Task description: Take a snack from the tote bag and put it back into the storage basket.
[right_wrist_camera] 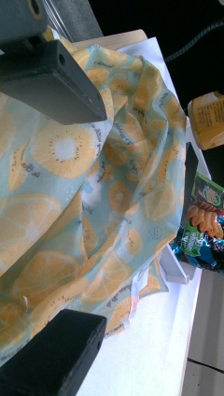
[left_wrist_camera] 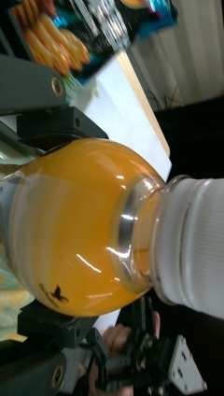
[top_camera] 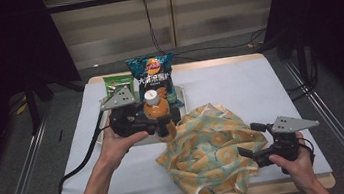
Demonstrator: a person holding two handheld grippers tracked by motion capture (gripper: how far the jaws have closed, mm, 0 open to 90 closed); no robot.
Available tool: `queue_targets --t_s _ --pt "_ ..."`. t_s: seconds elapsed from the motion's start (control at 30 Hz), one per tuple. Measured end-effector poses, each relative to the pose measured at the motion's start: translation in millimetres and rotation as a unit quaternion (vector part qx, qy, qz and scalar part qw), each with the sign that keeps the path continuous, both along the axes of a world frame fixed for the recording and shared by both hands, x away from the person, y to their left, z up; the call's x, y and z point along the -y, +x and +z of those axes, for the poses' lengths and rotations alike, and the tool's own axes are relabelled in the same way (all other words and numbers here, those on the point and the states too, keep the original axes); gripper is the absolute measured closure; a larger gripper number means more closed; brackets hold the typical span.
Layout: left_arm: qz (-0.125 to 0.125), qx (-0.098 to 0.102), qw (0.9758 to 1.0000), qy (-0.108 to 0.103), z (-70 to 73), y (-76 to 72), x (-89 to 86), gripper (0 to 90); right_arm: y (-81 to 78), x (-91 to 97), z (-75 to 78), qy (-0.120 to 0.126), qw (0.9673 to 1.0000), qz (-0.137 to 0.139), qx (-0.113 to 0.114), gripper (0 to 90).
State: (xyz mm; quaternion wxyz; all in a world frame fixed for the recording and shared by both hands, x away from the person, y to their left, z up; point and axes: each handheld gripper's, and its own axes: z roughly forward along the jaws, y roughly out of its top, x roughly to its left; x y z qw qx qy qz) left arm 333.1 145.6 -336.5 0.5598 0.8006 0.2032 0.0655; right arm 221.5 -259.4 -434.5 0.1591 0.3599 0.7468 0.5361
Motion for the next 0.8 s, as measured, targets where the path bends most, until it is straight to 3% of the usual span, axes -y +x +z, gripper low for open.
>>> queue_targets --t_s 0.2,0.37,0.47,0.6,0.8 --pt "0.021 -0.010 0.9997 0.005 1.0 5.9 -16.7 31.2 0.0 0.4 -0.2 0.001 1.0000 -0.003 -0.001 3.0" --pt "0.049 -0.002 0.9988 0.006 2.9 10.4 -33.0 31.2 -0.6 0.2 -0.5 0.000 1.0000 0.000 -0.002 3.0" --pt "0.054 -0.007 0.9985 -0.004 3.0 13.5 -41.7 31.2 -0.2 0.5 -1.2 0.001 1.0000 -0.001 -0.002 3.0" --pt "0.074 -0.002 0.9972 0.013 0.1 17.4 -50.7 31.2 -0.4 1.6 -1.4 0.001 1.0000 -0.001 0.000 2.7" --pt "0.088 -0.011 0.9959 0.016 -4.0 24.3 -62.2 31.2 0.2 2.0 -3.1 0.002 1.0000 -0.001 -0.003 2.5"
